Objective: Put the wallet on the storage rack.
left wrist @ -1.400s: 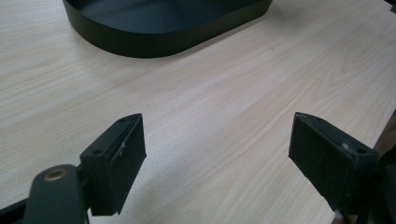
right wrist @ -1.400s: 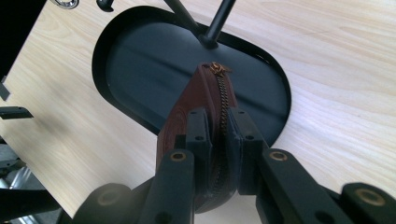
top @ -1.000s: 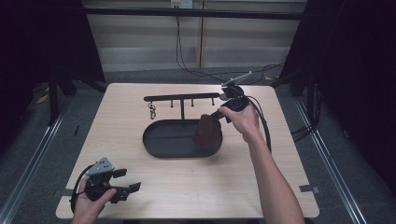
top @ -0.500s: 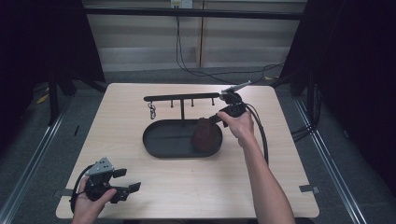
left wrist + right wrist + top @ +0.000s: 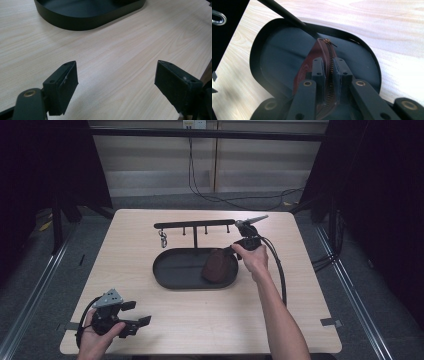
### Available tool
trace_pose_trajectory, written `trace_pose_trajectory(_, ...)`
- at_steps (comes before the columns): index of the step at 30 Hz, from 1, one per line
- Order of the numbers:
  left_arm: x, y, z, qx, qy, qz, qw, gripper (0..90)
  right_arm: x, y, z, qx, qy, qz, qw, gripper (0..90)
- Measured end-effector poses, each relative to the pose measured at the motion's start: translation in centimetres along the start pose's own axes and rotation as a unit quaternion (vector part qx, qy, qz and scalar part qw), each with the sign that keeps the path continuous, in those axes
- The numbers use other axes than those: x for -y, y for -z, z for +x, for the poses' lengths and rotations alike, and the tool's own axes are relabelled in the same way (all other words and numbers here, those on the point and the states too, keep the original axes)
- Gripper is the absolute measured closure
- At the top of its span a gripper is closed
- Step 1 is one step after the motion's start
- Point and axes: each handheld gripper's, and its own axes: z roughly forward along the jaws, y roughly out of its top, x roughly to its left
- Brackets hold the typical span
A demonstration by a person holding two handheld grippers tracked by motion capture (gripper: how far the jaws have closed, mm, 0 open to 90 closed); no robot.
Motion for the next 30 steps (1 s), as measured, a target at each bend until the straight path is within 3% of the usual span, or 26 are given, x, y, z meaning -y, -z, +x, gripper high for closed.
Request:
trace_pose_trajectory(1,0.0,0.0,0.0,0.0,0.0,-0.002,1.0,18.6,0.1,-0.1,-0.1,0.0,0.002,0.0,1.0,80.6)
trace_pose_trajectory(3,-0.1,0.1,0.0,0.001,-0.001,-0.003,1.0,18.6,0.4,-0.2,-0.2,0.017,0.016,-0.002,0.9997,90.0)
trace_pose_trajectory(5,0.0,0.1,0.1,-0.001,0.002,-0.004,1.0,18.6,0.6,-0.3,-0.5,-0.003,0.011,-0.011,0.9999,90.0)
trace_pose_trajectory(11,-0.1,0.1,0.0,0.001,-0.001,-0.004,1.0,18.6,0.8,-0.1,-0.6,0.002,0.013,-0.01,0.9999,90.0)
trace_pose_trajectory(18,-0.1,0.0,0.1,0.0,-0.001,-0.002,1.0,18.6,1.1,0.6,0.0,0.003,0.03,-0.021,0.9993,72.6)
trace_pose_trajectory(30,-0.1,0.0,0.2,-0.005,0.003,-0.002,1.0,18.6,2.5,2.6,-0.3,0.016,0.041,-0.043,0.9981,52.6)
